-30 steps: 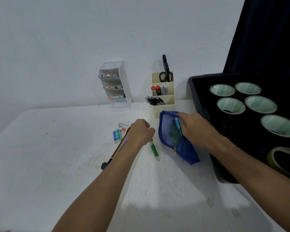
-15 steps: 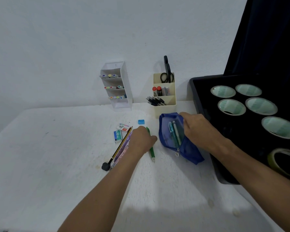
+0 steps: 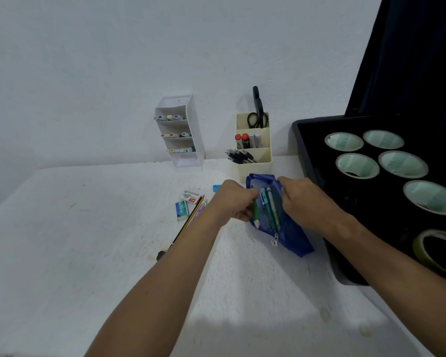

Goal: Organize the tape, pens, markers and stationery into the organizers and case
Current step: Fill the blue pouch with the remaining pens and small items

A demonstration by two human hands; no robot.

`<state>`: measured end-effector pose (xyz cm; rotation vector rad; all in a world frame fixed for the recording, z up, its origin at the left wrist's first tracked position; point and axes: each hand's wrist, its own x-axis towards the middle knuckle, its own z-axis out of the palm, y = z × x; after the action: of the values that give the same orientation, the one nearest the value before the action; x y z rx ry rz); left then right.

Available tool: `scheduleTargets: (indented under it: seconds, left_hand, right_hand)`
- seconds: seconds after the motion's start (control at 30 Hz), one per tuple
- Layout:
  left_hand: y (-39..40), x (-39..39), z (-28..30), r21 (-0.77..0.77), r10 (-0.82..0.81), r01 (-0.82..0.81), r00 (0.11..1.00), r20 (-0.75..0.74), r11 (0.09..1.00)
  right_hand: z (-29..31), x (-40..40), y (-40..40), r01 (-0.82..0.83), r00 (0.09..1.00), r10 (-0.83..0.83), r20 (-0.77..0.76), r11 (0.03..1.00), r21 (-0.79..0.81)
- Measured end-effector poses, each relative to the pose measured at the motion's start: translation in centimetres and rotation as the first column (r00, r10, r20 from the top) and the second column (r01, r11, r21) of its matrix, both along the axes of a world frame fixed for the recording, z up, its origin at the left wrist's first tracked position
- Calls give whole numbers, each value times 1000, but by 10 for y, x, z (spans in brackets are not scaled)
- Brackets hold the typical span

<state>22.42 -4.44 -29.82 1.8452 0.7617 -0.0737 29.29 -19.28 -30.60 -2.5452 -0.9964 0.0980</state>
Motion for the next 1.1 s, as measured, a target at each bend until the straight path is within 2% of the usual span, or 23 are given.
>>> scheduleTargets:
  seconds: [0.27, 0.47, 0.6, 0.73, 0.83, 0.97, 1.1]
  left_hand:
    - [-17, 21, -5, 119, -8, 6, 1000, 17, 993]
    - [-5, 4, -6, 99, -34, 23, 994, 105, 995]
    - [24, -11, -9, 208, 26, -46, 995, 96, 977]
    - [59, -31, -16, 465, 75, -89, 996, 48, 881]
    - [80, -49, -25, 626, 97, -19, 991, -91, 780]
    - [90, -69, -37, 684, 99, 129, 954, -283, 718]
    - [87, -78, -47, 735, 121, 137, 950, -287, 664]
  right_hand:
    - [2, -1, -1, -7, 1000, 7, -21, 1000, 5]
    - [1, -1, -2, -34, 999, 34, -7, 999, 12]
    - [1, -2, -2, -41, 999, 41, 13, 999, 3]
    - [0, -2, -1, -70, 997, 70, 40, 998, -1]
    - [-1, -2, -1, -89, 996, 89, 30, 996, -1]
    - [-1, -3, 0, -95, 995, 95, 15, 995, 2]
    - [-2, -2, -2, -83, 997, 83, -9, 996, 20]
